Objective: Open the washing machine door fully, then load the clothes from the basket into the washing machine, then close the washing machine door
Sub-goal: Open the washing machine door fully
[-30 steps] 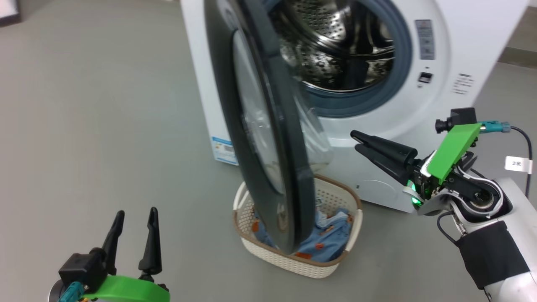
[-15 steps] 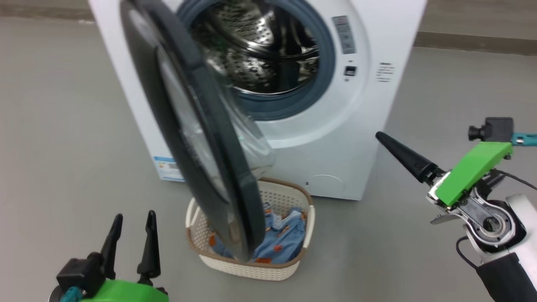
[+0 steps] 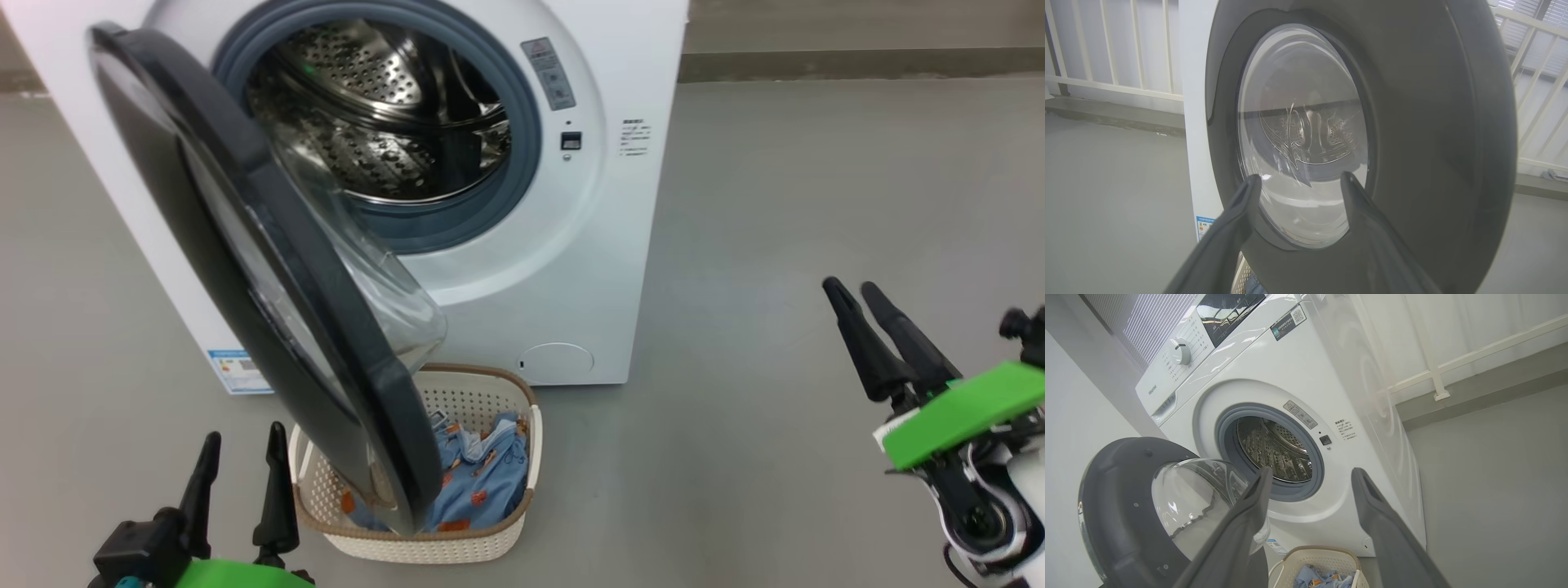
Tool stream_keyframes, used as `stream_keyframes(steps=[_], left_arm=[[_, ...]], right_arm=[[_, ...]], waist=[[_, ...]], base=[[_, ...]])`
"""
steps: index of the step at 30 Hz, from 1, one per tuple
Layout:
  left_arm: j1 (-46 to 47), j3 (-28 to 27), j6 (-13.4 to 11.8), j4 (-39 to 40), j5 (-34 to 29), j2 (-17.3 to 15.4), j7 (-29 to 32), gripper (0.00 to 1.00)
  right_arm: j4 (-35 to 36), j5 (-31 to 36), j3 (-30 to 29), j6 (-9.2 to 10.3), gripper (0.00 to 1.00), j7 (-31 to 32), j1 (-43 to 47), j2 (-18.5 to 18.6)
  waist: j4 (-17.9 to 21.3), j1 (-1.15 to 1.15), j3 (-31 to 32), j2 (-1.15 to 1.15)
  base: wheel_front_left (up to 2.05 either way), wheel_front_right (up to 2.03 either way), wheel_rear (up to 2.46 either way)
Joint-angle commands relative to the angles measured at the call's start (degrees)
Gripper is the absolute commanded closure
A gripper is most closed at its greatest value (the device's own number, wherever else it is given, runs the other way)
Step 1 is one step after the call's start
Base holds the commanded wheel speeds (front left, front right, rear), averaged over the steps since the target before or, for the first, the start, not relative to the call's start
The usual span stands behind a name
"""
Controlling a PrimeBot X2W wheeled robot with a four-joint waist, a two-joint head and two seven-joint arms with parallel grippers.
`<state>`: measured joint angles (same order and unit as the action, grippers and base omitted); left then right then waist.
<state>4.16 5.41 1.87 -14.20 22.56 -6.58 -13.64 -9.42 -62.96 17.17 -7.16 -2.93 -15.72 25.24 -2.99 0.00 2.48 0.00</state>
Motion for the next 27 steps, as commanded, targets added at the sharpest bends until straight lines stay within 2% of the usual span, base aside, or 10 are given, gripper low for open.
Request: stream_keyframes(steps=[1, 4, 11, 17, 27], left_arm=[[0.4, -2.1, -0.4, 1.9, 0.4, -1.3, -0.5, 0.00], [0.2, -2.1, -0.5, 2.1, 0.5, -1.4, -0.6, 0.00], [-0.1, -1.8, -0.8, 2.9, 0.4, -1.4, -0.7, 0.00], [-0.4, -1.7, -1.0, 3.2, 0.5, -1.5, -0.7, 0.00], [0.3, -1.1, -1.0, 2.7, 0.6, -1.5, -0.9, 0.00]], right_arm=[[1.6, 2.9, 0.9, -0.33, 0.00, -3.0, 0.9, 1.8], [1.3, 7.0, 1.2, -0.33, 0.00, -7.3, 3.0, 2.2], [-1.5, 14.5, -0.5, -0.33, 0.00, -11.2, 6.6, 1.6], [-3.7, 22.5, -3.4, -0.33, 0.00, -12.0, 8.2, -0.5], [-4.6, 28.4, -6.6, -0.33, 0.00, -12.1, 8.9, -3.3]], waist=[[1.1, 0.00, 0.5, 0.00], [1.5, 0.00, 0.5, 0.00], [1.9, 0.00, 0.5, 0.00], [2.1, 0.00, 0.3, 0.00], [1.6, 0.00, -0.1, 0.00]], base=[[0.00, 0.00, 0.00], [0.00, 0.00, 0.00], [0.00, 0.00, 0.00], [0.00, 0.00, 0.00], [0.00, 0.00, 0.00]])
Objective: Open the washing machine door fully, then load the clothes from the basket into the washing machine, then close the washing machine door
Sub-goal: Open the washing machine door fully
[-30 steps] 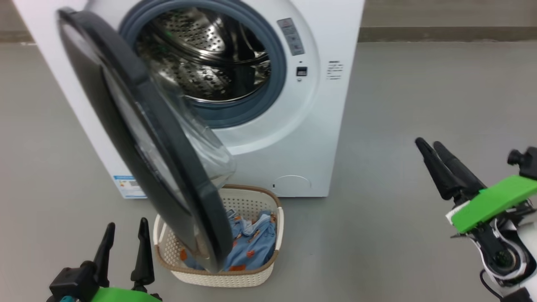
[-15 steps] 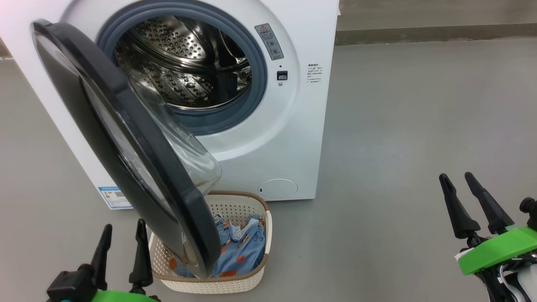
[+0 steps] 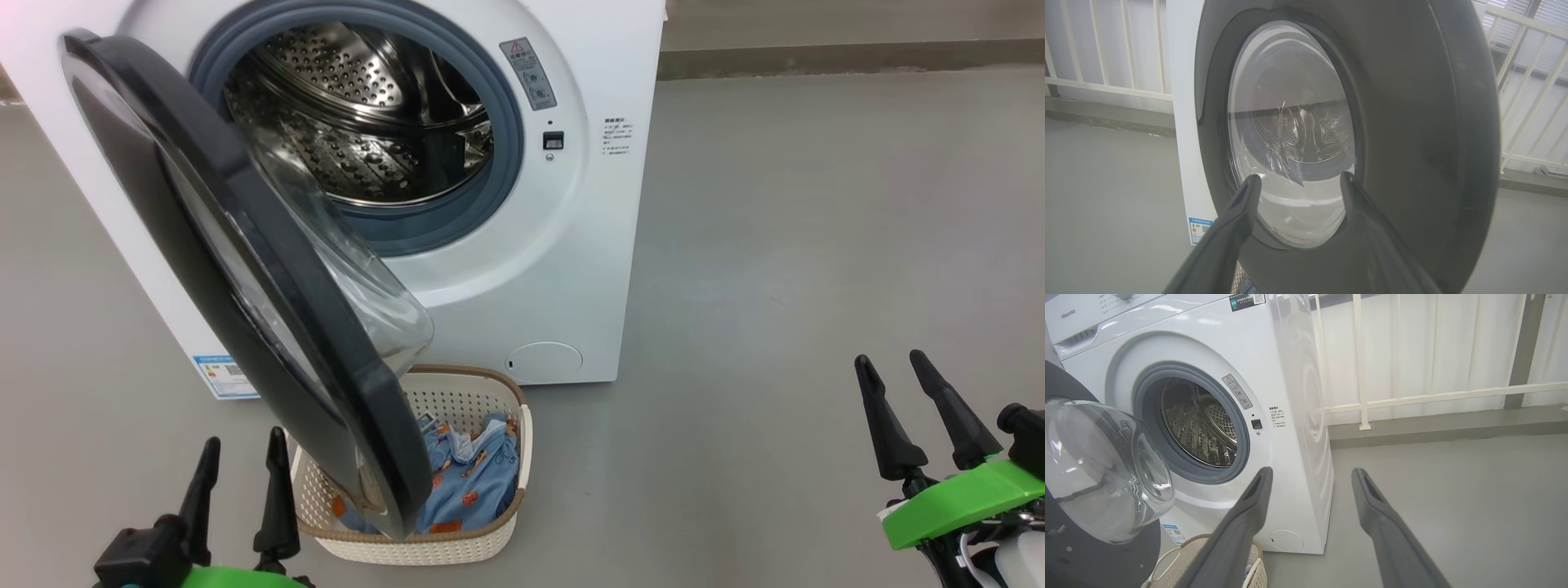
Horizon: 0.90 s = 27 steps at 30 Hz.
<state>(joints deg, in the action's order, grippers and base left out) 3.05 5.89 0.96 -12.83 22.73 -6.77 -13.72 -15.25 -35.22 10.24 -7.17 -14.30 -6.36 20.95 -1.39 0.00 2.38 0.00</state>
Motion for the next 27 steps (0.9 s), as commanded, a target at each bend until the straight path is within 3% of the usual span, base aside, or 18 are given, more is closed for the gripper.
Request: stream_keyframes(steps=[1, 27], left_arm=[[1.6, -1.6, -0.1, 1.2, 0.5, -1.3, -0.8, 0.00], [2.2, -1.3, -0.2, 0.7, 0.9, -1.4, -1.1, 0.00]], right_arm=[[1.1, 0.9, 0.2, -0.32, 0.00, -0.7, -0.5, 0.9], [-0.4, 1.2, 1.5, -0.32, 0.00, -0.7, -1.8, 0.5]], waist=[[-0.1, 0.00, -0.1, 0.00], [0.3, 0.00, -0.4, 0.00]], base=[[0.00, 0.00, 0.00], [0.00, 0.00, 0.00]])
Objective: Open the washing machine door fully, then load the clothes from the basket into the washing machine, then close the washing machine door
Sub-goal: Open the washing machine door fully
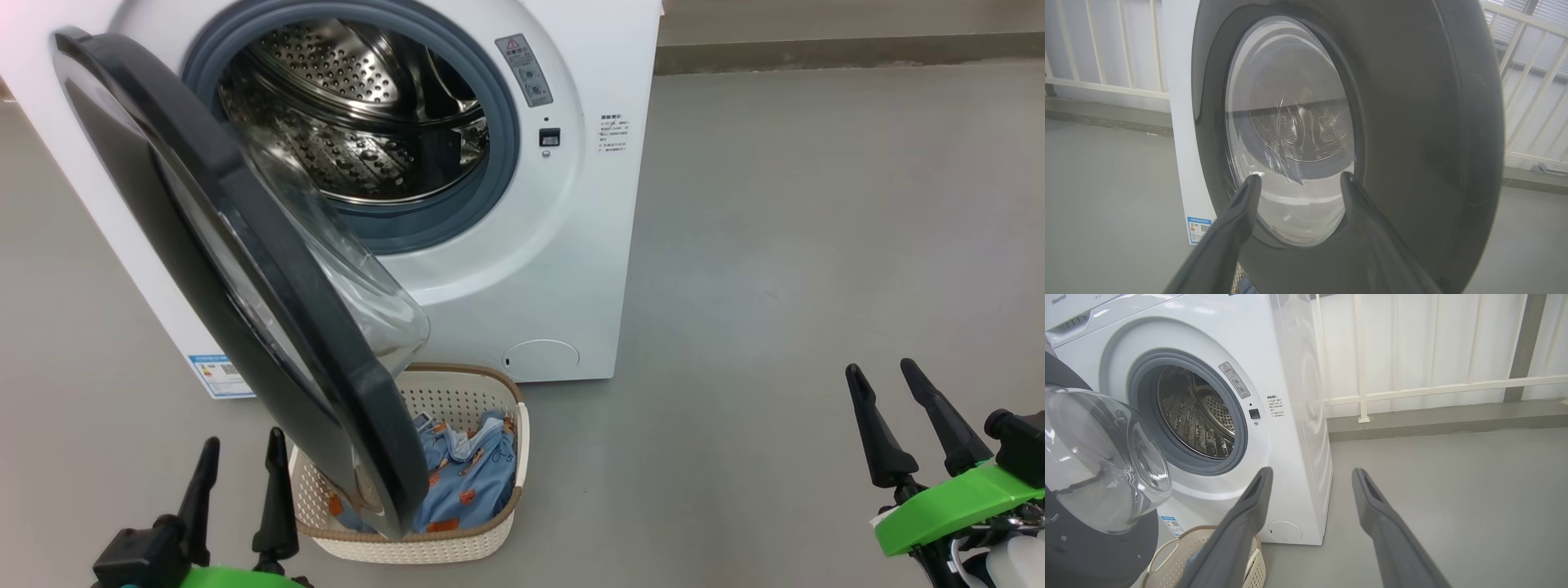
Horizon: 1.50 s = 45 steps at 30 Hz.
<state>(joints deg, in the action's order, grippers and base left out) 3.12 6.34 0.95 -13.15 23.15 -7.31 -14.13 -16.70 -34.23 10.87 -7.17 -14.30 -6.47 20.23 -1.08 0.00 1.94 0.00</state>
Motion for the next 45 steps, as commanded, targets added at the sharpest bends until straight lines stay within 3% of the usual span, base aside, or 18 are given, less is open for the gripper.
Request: stream_keyframes(steps=[1, 2, 5, 6, 11, 17, 26, 33, 45], left_arm=[[2.1, -1.8, -0.2, 1.0, 0.5, -0.9, -0.7, 0.00], [2.1, -1.8, -0.2, 1.0, 0.5, -0.9, -0.7, 0.08], [2.2, -1.9, -0.2, 0.9, 0.7, -0.8, -0.7, 0.84], [2.2, -2.0, -0.2, 1.0, 0.8, -0.8, -0.7, 1.00], [3.0, -1.9, -0.2, 4.8, -0.2, -0.4, -0.8, 1.00], [4.3, -1.2, -1.0, 16.4, -3.2, 0.5, -0.8, 1.00], [4.6, 6.5, 1.1, 27.7, -4.1, 2.2, 1.3, 1.00], [5.3, 11.8, 1.5, 22.5, -0.6, 3.5, 4.7, 1.00], [5.5, 13.3, 0.2, 7.8, 4.5, 4.2, 3.6, 1.00]], right_arm=[[1.1, 0.2, 0.9, -0.32, 0.00, -0.7, -1.8, 1.2], [1.0, 0.2, 0.9, -0.32, 0.00, -0.7, -1.9, 1.1], [0.9, 0.1, 1.0, -0.32, 0.00, -0.7, -2.0, 1.0], [0.9, 0.1, 1.0, -0.32, 0.00, -0.7, -2.0, 1.0], [1.0, 0.0, 1.0, -0.32, 0.00, -0.7, -2.1, 0.6], [1.3, -0.3, 1.3, -0.32, 0.00, -0.7, -2.1, 0.0], [1.6, -0.7, 2.0, -0.32, 0.00, -0.7, -2.8, -0.4], [1.8, -1.0, 3.1, -0.32, 0.00, -0.7, -3.3, -0.8], [1.5, -1.6, 3.9, -0.32, 0.00, -0.7, -4.1, -0.3]], waist=[[0.1, 0.00, 0.0, 0.00], [0.1, 0.00, 0.0, 0.00], [0.2, 0.00, 0.0, 0.00], [0.3, 0.00, 0.0, 0.00], [0.4, 0.00, 0.1, 0.00], [0.2, 0.00, 0.2, 0.00], [0.6, 0.00, 0.1, 0.00], [1.8, 0.00, -0.6, 0.00], [4.8, 0.00, -2.2, 0.00]], base=[[0.00, 0.00, 0.00], [0.00, 0.00, 0.00], [0.00, 0.00, 0.00], [0.00, 0.00, 0.00], [0.00, 0.00, 0.00], [0.00, 0.00, 0.00], [0.00, 0.00, 0.00], [0.00, 0.00, 0.00], [0.00, 0.00, 0.00]])
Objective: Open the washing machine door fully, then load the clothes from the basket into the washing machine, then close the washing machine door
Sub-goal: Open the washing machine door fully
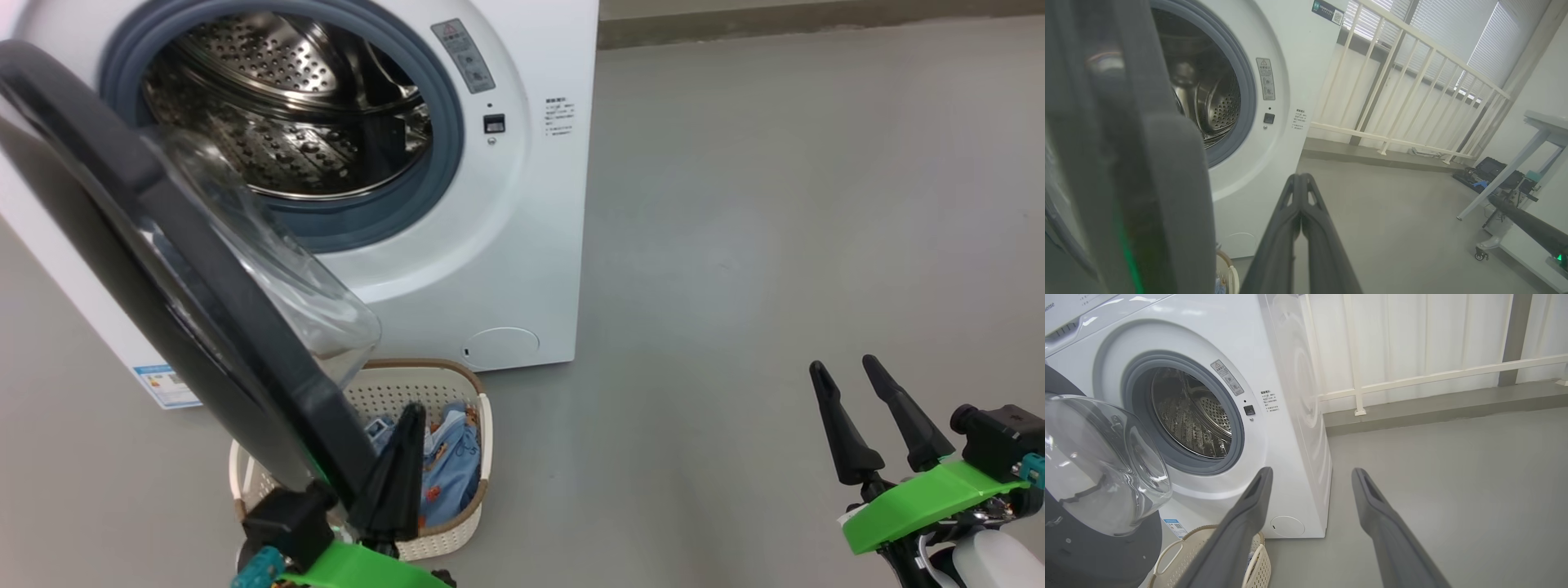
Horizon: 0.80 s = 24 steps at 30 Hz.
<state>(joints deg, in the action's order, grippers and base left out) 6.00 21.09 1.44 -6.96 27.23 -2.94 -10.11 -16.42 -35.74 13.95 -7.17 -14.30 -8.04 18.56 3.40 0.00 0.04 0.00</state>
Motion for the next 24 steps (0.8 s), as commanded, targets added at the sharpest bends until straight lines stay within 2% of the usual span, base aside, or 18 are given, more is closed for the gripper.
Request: stream_keyframes(steps=[1, 6, 13, 24], left_arm=[[2.8, -1.5, -0.4, 0.3, 0.7, -0.2, -0.7, 1.00], [4.1, -2.6, -1.1, -6.2, 2.1, -0.1, -1.9, 1.00], [5.4, -4.3, -1.8, -11.0, 3.5, 0.0, -4.0, 1.00], [3.7, -6.4, -2.1, -11.9, 3.3, -0.5, -4.8, 1.00]], right_arm=[[1.2, -0.1, 0.9, -0.32, 0.00, -0.7, -2.6, 1.4], [0.9, -0.1, 1.4, -0.32, 0.00, -0.7, -3.1, 1.3], [0.5, -0.3, 1.7, -0.32, 0.00, -0.7, -3.0, 1.1], [0.0, -0.8, 1.9, -0.32, 0.00, -0.7, -2.1, 0.6]], waist=[[0.5, 0.00, -0.4, 0.00], [1.4, 0.00, -0.5, 0.00], [1.3, 0.00, -0.3, 0.00], [-3.7, 0.00, 0.5, 0.00]], base=[[0.00, 0.00, 0.00], [0.00, 0.00, 0.00], [0.00, 0.00, 0.00], [0.00, 0.00, 0.00]])
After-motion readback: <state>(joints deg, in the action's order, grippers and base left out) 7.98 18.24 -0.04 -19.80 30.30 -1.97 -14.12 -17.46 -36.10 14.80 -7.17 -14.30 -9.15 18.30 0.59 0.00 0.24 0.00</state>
